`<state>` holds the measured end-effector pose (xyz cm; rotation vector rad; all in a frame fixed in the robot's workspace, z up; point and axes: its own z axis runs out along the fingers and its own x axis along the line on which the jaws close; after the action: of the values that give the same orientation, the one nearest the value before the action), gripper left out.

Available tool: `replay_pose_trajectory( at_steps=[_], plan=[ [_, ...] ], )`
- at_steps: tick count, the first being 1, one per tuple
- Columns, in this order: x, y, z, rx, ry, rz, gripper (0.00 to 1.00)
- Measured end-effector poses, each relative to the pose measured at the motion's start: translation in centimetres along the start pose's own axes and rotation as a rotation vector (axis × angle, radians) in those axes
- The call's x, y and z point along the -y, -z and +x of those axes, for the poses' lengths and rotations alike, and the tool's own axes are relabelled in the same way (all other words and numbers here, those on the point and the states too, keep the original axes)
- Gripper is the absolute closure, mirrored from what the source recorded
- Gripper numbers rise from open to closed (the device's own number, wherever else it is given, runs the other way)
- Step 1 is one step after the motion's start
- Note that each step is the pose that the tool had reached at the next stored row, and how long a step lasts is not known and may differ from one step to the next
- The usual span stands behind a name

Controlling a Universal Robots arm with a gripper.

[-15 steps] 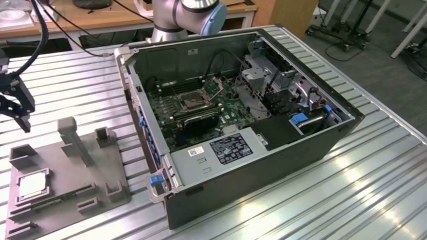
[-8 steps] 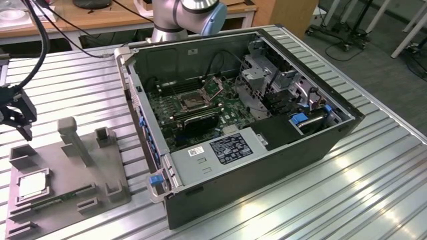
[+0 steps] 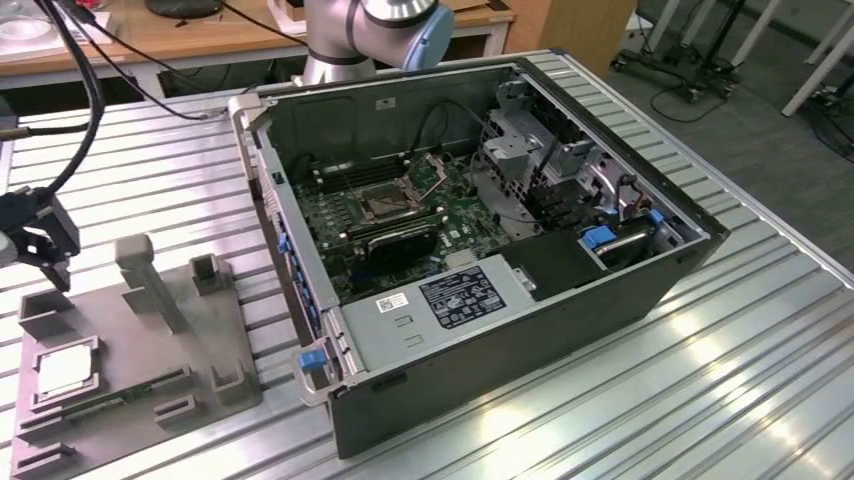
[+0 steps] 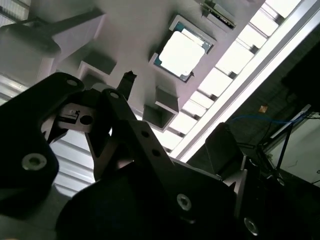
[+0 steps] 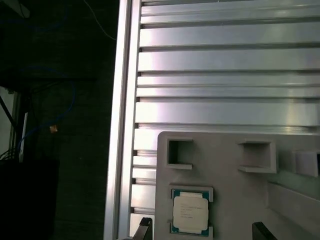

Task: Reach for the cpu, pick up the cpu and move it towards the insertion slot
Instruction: 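Reach for the cpu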

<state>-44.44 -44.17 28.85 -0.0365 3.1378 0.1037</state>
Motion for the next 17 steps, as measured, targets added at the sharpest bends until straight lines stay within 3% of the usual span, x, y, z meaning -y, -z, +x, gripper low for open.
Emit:
replay_pose_trajectory(
  at_steps=[17],
  plan=[
    [0.23, -3.08, 0.01, 0.0, 0.0, 0.0, 0.16]
  ],
)
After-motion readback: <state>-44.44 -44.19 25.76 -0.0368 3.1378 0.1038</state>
